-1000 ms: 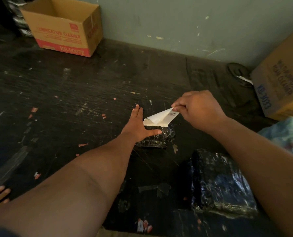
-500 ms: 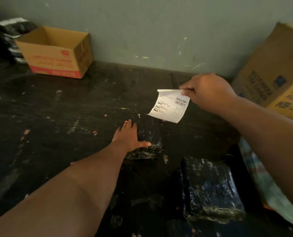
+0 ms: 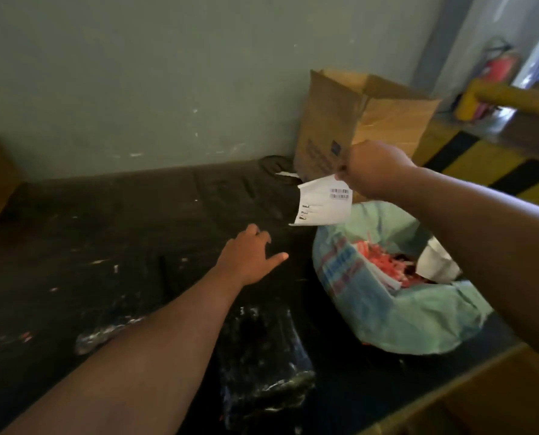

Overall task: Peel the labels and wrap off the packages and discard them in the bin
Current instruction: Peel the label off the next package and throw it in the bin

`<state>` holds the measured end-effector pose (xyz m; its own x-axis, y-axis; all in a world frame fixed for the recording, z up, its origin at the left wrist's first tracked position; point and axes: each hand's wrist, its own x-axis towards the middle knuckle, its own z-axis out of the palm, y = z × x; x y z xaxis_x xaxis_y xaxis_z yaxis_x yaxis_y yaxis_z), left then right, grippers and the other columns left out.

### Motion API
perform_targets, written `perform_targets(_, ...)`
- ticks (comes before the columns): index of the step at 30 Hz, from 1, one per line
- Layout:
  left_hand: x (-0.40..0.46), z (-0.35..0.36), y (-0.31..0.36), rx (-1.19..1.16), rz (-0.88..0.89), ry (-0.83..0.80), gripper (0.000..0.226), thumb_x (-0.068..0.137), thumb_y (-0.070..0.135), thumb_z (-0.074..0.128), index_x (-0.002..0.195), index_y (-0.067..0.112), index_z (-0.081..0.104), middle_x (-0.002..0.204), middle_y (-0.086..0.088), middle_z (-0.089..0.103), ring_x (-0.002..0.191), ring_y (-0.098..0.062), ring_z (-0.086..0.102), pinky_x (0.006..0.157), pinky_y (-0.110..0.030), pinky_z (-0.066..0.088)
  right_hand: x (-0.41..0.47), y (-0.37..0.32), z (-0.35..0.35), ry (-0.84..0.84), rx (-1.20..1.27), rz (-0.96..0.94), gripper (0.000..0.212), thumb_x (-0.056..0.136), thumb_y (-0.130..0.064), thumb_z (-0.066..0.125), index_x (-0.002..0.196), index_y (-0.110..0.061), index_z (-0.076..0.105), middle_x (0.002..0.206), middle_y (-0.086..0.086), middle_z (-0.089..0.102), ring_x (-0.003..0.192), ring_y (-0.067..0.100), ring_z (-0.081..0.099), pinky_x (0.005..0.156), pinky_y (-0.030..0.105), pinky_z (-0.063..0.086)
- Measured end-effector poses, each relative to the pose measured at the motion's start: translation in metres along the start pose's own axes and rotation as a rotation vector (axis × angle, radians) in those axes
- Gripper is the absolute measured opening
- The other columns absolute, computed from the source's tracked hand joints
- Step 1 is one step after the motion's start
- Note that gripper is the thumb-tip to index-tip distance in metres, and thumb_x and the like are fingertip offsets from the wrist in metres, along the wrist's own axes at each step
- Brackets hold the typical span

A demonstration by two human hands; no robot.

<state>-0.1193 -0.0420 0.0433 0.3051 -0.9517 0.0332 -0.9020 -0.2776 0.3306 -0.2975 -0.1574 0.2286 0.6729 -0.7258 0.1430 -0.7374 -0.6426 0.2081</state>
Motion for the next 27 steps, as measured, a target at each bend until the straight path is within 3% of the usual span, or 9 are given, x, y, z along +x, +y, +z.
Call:
perform_targets(3,0.030,0.028,0.069,-0.026,0.104,-0.028,0.061,0.094,0.069,0.052,0.132,0.021,0.057,0.133,-0.005,0.048,0.121,-0.025,0.054,0.098,-0.043,0.045,-0.008,0.075,0.028,0.001,-0.062,0.069,0.019,0.093,-0.028,0.054,0.100,-0.023,0.071,0.095,0.000,0.069,0.085,0.024,0.066,0.075,0.041,0.059)
perform_targets(6,0.055,0.056,0.124,-0.068,0.180,-0.051,0.061,0.094,0.066,0.055,0.132,0.019,0.057,0.133,-0.008,0.050,0.124,-0.029,0.052,0.099,-0.043,0.045,-0.022,0.137,0.043,-0.020,-0.088,0.134,0.017,0.093,-0.025,0.056,0.098,-0.018,0.070,0.095,0.002,0.068,0.086,0.025,0.066,0.075,0.040,0.058)
perform_targets(11,0.083,0.098,0.184,-0.126,0.212,-0.037,0.059,0.096,0.058,0.057,0.136,0.016,0.058,0.136,-0.008,0.051,0.129,-0.026,0.049,0.107,-0.041,0.040,-0.028,0.215,0.083,-0.088,-0.192,0.153,0.026,0.092,-0.033,0.061,0.115,-0.024,0.068,0.111,0.001,0.063,0.104,0.020,0.058,0.080,0.034,0.054)
perform_targets(13,0.089,0.112,0.195,-0.123,0.191,-0.049,0.059,0.097,0.059,0.053,0.140,0.019,0.055,0.146,-0.007,0.045,0.137,-0.026,0.042,0.116,-0.045,0.031,-0.024,0.238,0.102,-0.104,-0.221,0.141,0.031,0.091,-0.030,0.063,0.121,-0.024,0.067,0.117,-0.002,0.064,0.106,0.016,0.061,0.084,0.033,0.056)
perform_targets(15,0.091,0.122,0.199,-0.125,0.167,-0.083,0.061,0.100,0.059,0.047,0.147,0.021,0.047,0.158,-0.007,0.033,0.150,-0.025,0.025,0.124,-0.048,0.015,-0.017,0.252,0.116,-0.086,-0.157,0.181,0.027,0.090,-0.024,0.065,0.116,-0.023,0.070,0.108,-0.005,0.070,0.095,0.015,0.068,0.080,0.034,0.059)
perform_targets(18,0.090,0.133,0.197,-0.102,0.162,-0.092,0.069,0.102,0.061,0.039,0.156,0.018,0.032,0.169,-0.005,0.016,0.157,-0.018,-0.002,0.126,-0.044,-0.007,-0.014,0.258,0.121,-0.128,-0.110,0.189,0.032,0.091,-0.030,0.064,0.121,-0.020,0.067,0.102,-0.003,0.073,0.090,0.014,0.071,0.078,0.034,0.060)
perform_targets(21,0.091,0.142,0.192,-0.090,0.164,-0.077,0.075,0.102,0.063,0.037,0.161,0.019,0.024,0.171,-0.003,0.009,0.157,-0.015,-0.010,0.125,-0.040,-0.012,-0.015,0.268,0.123,-0.214,-0.158,0.133,0.035,0.092,-0.027,0.063,0.126,-0.017,0.064,0.113,0.000,0.070,0.102,0.017,0.069,0.089,0.033,0.057)
perform_targets(25,0.093,0.147,0.191,-0.080,0.160,-0.053,0.076,0.101,0.063,0.039,0.161,0.020,0.025,0.171,-0.002,0.012,0.157,-0.015,-0.010,0.125,-0.042,-0.011,-0.020,0.279,0.129,-0.234,-0.250,0.095,0.028,0.090,-0.017,0.067,0.118,-0.017,0.067,0.111,0.000,0.067,0.107,0.019,0.064,0.096,0.033,0.053)
perform_targets(27,0.093,0.146,0.191,-0.075,0.156,-0.062,0.075,0.101,0.064,0.039,0.161,0.021,0.024,0.171,-0.001,0.011,0.156,-0.014,-0.011,0.125,-0.042,-0.012,-0.022,0.284,0.130,-0.196,-0.175,0.130,0.022,0.092,-0.018,0.063,0.113,-0.018,0.070,0.105,0.001,0.069,0.100,0.019,0.066,0.090,0.033,0.056)
